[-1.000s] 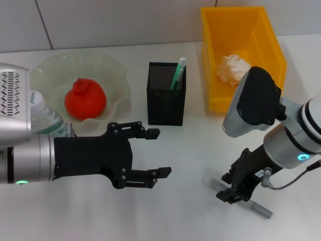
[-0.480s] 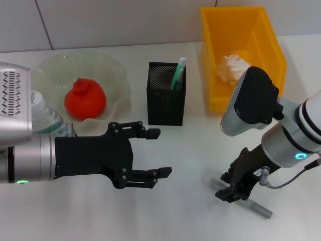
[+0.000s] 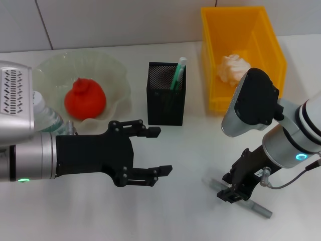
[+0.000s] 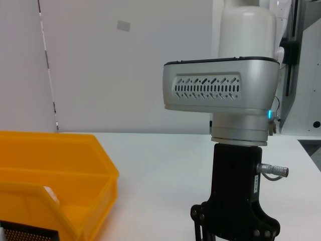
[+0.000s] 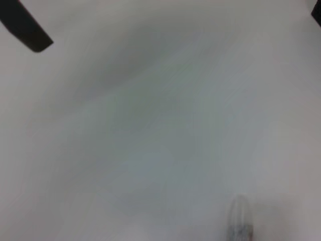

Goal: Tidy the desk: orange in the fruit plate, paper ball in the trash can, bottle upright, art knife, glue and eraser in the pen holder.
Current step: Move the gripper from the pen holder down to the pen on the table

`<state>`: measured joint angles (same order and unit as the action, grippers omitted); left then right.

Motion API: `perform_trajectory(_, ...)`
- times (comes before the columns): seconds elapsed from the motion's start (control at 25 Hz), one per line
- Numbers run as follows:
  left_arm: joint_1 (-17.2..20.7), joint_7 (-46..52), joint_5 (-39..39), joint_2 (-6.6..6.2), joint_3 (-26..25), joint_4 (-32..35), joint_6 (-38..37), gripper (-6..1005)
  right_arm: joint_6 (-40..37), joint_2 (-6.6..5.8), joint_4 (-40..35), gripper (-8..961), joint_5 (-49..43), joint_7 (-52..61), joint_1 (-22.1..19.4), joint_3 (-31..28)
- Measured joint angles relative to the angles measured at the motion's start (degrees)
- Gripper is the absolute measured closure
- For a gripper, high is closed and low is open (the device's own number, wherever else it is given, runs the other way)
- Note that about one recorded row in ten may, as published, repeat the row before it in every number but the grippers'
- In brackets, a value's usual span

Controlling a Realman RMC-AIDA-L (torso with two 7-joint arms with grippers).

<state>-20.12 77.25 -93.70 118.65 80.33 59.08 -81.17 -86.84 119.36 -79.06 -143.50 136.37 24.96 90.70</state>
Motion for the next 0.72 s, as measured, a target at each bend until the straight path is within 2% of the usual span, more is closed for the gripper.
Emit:
perform_trajectory(0.32,-0.1,0.0,0.0,0.00,0.0,-0.1,0.1,197,0.4,0.00,0.0,542,0.0,0.0,0.0,0.1)
perform_trajectory(0.72,-0.1,0.0,0.0,0.00,0.0,-0.1,0.1,197,0.5,0.00,0.1,736,0.0,0.5,0.0,0.5)
